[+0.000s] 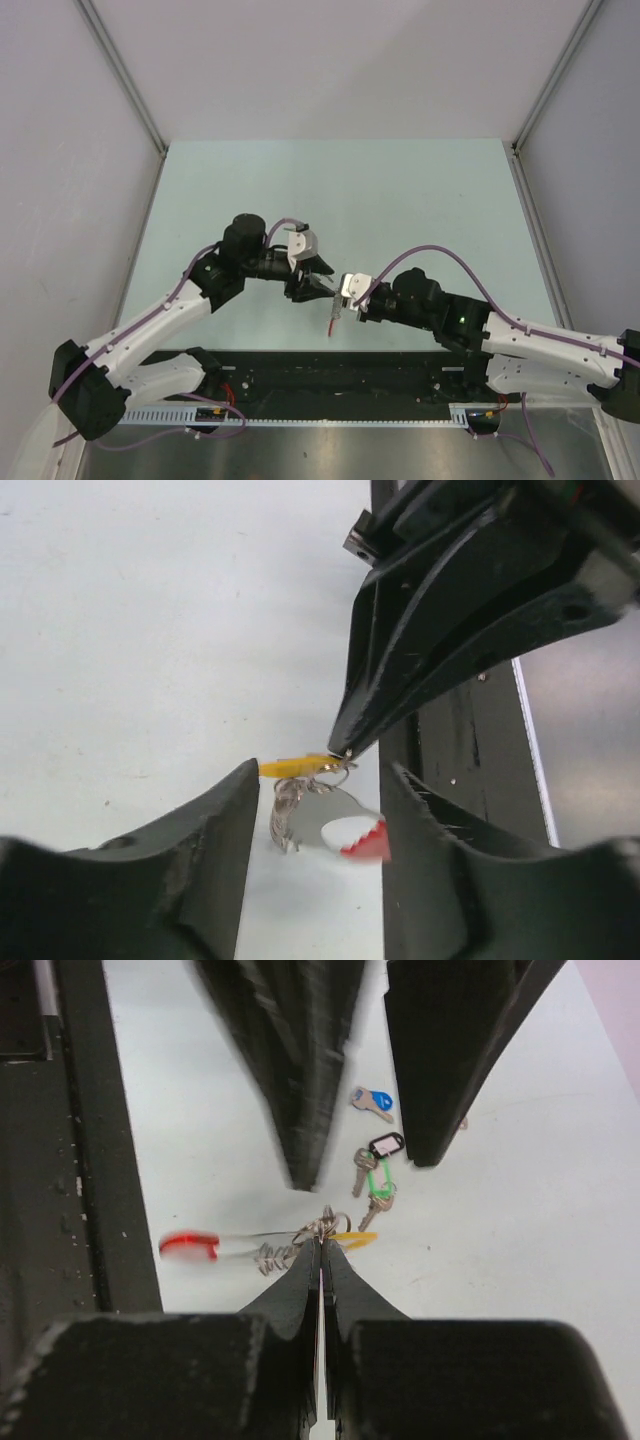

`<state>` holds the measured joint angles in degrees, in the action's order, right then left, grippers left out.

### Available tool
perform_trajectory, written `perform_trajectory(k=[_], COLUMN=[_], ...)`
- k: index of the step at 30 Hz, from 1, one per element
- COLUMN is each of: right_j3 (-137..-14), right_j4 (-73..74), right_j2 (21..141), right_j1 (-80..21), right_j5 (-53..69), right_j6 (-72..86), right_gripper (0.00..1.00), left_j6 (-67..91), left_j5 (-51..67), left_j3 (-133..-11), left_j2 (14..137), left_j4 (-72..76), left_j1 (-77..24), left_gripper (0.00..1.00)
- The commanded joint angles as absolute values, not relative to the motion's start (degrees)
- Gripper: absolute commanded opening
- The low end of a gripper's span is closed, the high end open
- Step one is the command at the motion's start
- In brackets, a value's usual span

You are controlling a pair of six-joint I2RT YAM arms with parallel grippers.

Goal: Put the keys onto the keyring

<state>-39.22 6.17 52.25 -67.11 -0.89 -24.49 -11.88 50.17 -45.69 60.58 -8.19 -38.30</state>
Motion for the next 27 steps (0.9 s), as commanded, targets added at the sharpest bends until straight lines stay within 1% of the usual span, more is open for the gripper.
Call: perform_trajectory(k=[1,2,3,6,8,14,19,23,27], right_j3=[-40.9,-41.2,-41.4,-42.3,-42.9,-45.2,-46.9,-48.0,-47.9], right_j4=[4.3,4.7,4.8,5.9,6.3,7.5,7.9,9.1,11.2], right_j2=[52.1,52.2,52.2,52.6,52.7,54.8,56.2,58.4,62.8], right_j1=[-64.5,-63.6,-63.0,-60.7,-58.9,-52.7,-45.9,-46.4,-50.6], right_j5=[-2.7,-2.8,-3.0,-3.2,-3.0,-3.5,-3.5,-1.9,-2.5], right_j6=[-23.3,-23.4,-23.5,-23.9,-24.2,-25.9,-27.1,-27.3,-25.5], right_gripper=[0.00,0.00,0.00,0.00,0.00,0.00,0.00,0.00,0.00], left_j6=[-10.5,-10.4,-10.3,-9.5,-8.9,-8.3,-8.7,-9.1,-8.0], left_j5=[44.2,42.2,41.2,37.1,35.3,27.1,16.9,8.2,0.7], left_j3=[-44.8,-44.7,-44.5,-43.5,-43.0,-40.7,-38.0,-37.6,-37.4], left_j2=[55.5,54.7,53.9,50.7,48.6,42.1,37.8,36.0,34.7], left_j4=[-4.8,-4.8,-4.7,-4.7,-4.8,-7.6,-9.1,-9.8,-10.0], left_j1=[-37.7,-37.7,-37.7,-37.7,-37.7,-37.7,-37.7,-37.7,-37.6], left_gripper=[0.65,0.69,0.78,0.90,0.93,0.97,0.98,0.99,0.98])
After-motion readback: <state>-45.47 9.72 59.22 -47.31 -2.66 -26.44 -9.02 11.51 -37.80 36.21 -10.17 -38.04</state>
